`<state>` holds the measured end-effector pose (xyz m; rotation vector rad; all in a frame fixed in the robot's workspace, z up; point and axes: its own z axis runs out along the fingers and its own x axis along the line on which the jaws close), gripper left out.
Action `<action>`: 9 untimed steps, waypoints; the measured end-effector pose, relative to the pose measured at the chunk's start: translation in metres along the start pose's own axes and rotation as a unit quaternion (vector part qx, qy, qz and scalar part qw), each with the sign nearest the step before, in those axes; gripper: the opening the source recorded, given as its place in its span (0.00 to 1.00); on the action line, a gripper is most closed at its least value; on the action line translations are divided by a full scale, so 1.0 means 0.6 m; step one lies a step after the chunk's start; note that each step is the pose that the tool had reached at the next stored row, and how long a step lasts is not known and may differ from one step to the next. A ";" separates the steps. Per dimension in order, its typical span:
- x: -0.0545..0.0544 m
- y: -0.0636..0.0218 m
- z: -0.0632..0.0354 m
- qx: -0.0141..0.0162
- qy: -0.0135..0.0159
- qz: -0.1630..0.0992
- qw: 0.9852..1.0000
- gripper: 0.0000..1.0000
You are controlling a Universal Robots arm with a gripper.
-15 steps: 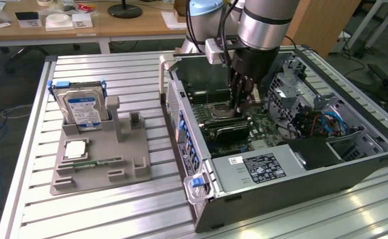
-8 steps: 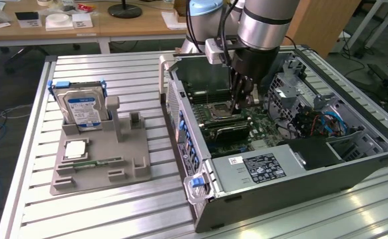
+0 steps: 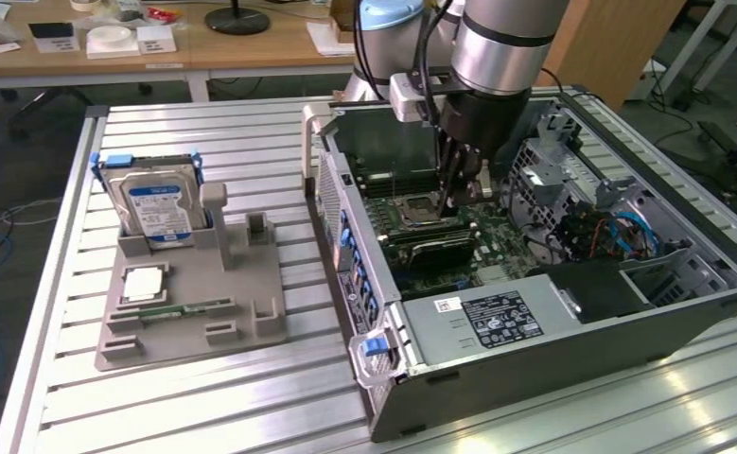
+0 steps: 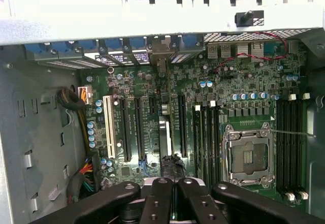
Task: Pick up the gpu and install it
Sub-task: 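Press down on the gpu until it lock into place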
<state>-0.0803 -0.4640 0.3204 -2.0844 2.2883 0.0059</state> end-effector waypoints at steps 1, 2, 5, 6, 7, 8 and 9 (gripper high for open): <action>0.000 0.000 0.000 0.000 0.000 0.000 1.000 0.11; 0.000 0.000 0.000 0.000 0.000 0.000 1.000 0.11; 0.000 0.000 0.005 0.000 0.000 0.000 1.000 0.11; 0.000 0.000 0.008 0.000 0.000 0.000 1.000 0.11; 0.000 0.000 0.010 0.000 0.000 0.000 1.000 0.11; 0.000 0.000 0.012 0.000 0.000 0.000 1.000 0.11; 0.000 0.000 0.012 0.000 0.000 0.000 1.000 0.11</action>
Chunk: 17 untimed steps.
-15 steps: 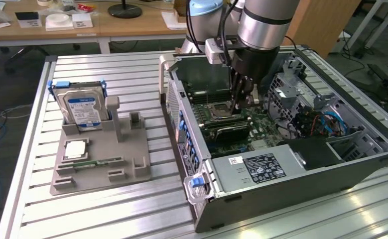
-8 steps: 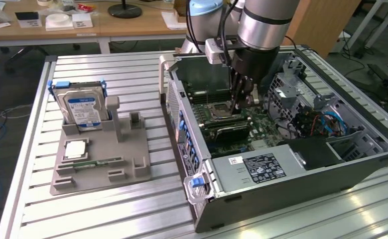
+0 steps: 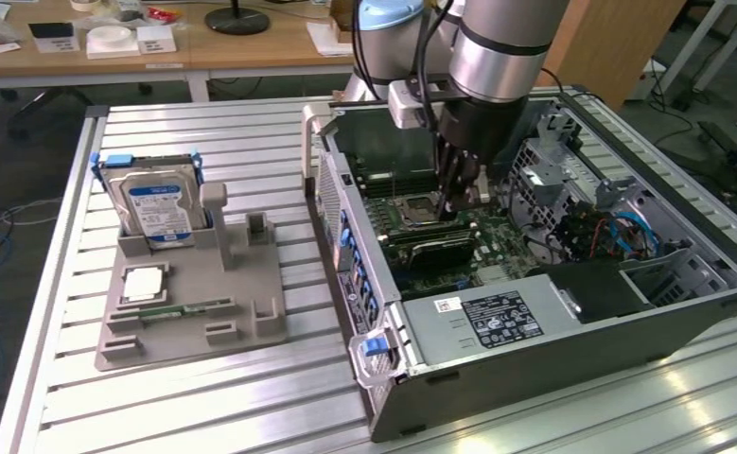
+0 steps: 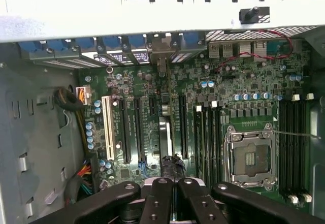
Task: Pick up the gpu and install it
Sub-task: 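Press down on the gpu until it lock into place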
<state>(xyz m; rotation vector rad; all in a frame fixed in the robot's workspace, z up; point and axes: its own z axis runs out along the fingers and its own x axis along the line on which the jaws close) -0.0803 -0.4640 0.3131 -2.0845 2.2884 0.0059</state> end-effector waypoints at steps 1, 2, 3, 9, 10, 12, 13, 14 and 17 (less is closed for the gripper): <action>0.000 0.000 0.000 0.000 0.000 0.000 1.000 0.11; 0.000 0.000 0.000 0.000 0.000 0.000 1.000 0.11; 0.000 0.000 0.000 0.000 0.000 0.000 1.000 0.11; 0.000 0.000 0.008 0.000 0.000 0.000 1.000 0.11; 0.000 0.000 0.010 0.000 0.000 0.000 1.000 0.11; 0.000 0.000 0.011 0.000 0.000 0.000 1.000 0.11; 0.000 0.000 0.011 0.000 0.000 0.000 1.000 0.11; 0.000 0.000 0.011 0.000 0.000 0.000 1.000 0.11; -0.001 0.001 0.013 0.000 0.000 0.000 1.000 0.11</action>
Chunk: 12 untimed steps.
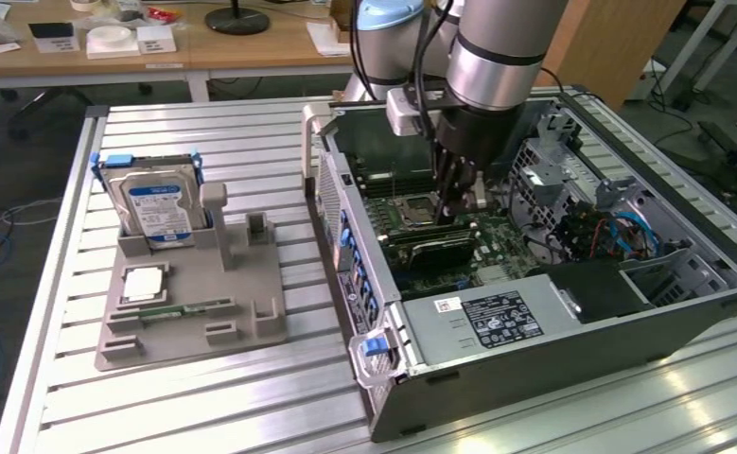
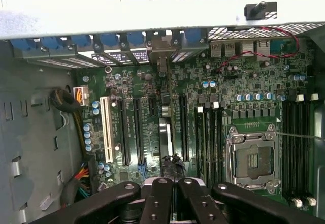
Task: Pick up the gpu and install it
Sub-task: 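Press down on the gpu until it lock into place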
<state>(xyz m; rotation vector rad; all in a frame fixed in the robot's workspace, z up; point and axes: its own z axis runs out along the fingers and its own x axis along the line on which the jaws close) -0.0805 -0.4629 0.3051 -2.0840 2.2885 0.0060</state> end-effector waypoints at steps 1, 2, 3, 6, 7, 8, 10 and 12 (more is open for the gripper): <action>-0.001 0.000 0.001 0.000 0.000 0.000 1.000 0.11; -0.001 0.000 0.002 0.000 0.000 0.000 1.000 0.11; -0.001 0.000 0.004 0.000 0.000 0.000 1.000 0.11; -0.001 0.001 0.013 0.000 0.000 0.000 1.000 0.11; -0.001 0.002 0.016 0.000 0.000 0.000 1.000 0.11; -0.001 0.002 0.018 0.000 0.000 0.000 1.000 0.11; -0.001 0.002 0.020 0.000 0.000 0.000 1.000 0.11; -0.001 0.003 0.022 0.000 0.000 0.000 1.000 0.11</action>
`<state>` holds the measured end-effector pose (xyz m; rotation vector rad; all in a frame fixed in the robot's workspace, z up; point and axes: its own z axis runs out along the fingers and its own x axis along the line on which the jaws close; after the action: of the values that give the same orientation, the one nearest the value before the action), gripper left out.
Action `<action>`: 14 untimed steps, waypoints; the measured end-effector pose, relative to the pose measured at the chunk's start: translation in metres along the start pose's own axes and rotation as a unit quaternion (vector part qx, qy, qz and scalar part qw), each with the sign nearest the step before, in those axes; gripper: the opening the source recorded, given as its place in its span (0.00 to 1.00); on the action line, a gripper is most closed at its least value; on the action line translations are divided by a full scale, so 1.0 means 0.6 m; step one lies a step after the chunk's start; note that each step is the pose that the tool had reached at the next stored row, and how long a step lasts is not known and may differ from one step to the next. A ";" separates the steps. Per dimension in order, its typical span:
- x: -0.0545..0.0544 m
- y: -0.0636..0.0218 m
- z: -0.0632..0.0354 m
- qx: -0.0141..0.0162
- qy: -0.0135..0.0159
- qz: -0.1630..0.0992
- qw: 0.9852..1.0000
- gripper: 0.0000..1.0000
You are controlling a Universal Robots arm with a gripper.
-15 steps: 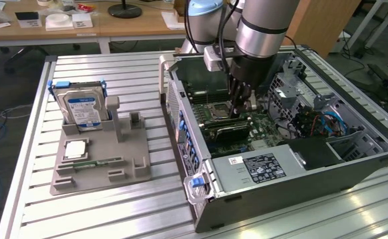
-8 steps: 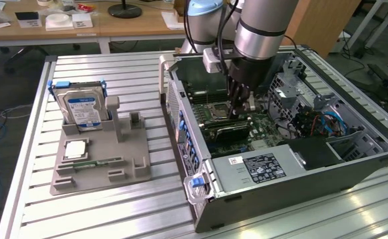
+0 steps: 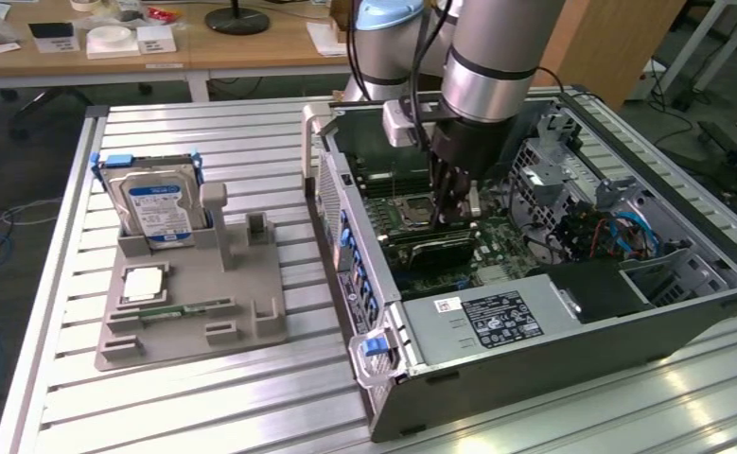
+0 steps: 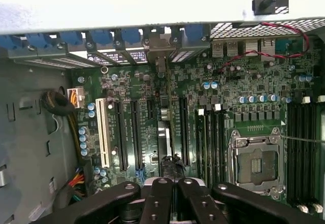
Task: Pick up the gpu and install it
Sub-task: 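Press down on the gpu until it lock into place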
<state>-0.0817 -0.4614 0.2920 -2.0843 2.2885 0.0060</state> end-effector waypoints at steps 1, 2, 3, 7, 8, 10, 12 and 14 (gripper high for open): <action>-0.001 0.000 0.001 0.000 0.000 0.000 1.000 0.11; -0.002 0.001 0.002 0.000 0.000 0.000 1.000 0.11; -0.003 0.001 0.004 0.000 0.000 0.000 1.000 0.11; -0.004 0.003 0.015 0.000 0.000 0.000 1.000 0.11; -0.005 0.003 0.018 0.000 0.000 0.000 1.000 0.11; -0.005 0.003 0.025 0.000 0.000 0.000 1.000 0.11; -0.005 0.003 0.030 0.000 0.000 0.000 1.000 0.11; -0.005 0.003 0.030 0.000 0.000 0.000 1.000 0.11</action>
<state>-0.0829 -0.4575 0.2740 -2.0846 2.2885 0.0059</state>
